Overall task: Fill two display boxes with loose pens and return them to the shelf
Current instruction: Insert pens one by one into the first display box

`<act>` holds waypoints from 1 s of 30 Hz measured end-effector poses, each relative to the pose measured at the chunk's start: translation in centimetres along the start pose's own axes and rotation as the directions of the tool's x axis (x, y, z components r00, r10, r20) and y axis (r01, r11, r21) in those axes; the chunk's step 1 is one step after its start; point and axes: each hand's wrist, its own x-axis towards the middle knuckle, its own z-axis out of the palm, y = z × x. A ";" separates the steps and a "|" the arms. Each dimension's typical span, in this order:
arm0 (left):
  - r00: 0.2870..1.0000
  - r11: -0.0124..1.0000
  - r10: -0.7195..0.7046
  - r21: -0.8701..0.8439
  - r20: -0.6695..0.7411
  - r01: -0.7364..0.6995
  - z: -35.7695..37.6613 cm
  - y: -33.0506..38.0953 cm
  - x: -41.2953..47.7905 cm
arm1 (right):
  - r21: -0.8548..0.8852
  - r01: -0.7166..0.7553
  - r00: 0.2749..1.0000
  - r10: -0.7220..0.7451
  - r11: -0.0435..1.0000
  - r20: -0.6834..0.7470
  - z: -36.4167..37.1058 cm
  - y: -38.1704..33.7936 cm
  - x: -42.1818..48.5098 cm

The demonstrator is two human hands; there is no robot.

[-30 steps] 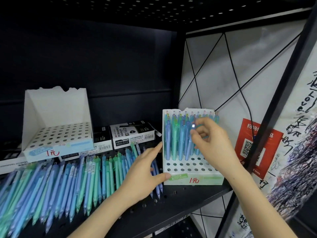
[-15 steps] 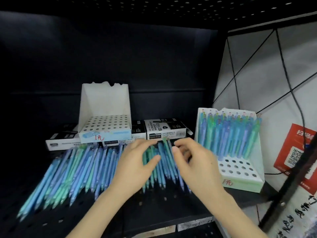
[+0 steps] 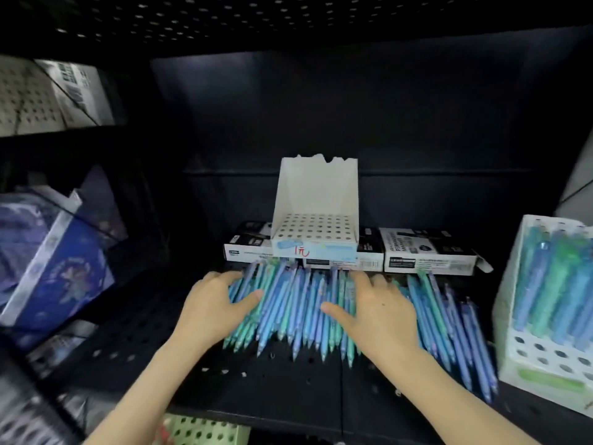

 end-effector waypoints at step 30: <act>0.931 0.931 -0.136 -0.279 0.337 0.237 -0.6 1.1 2.7 | 0.676 -0.273 0.961 0.158 0.685 0.228 -1.2 0.8 0.8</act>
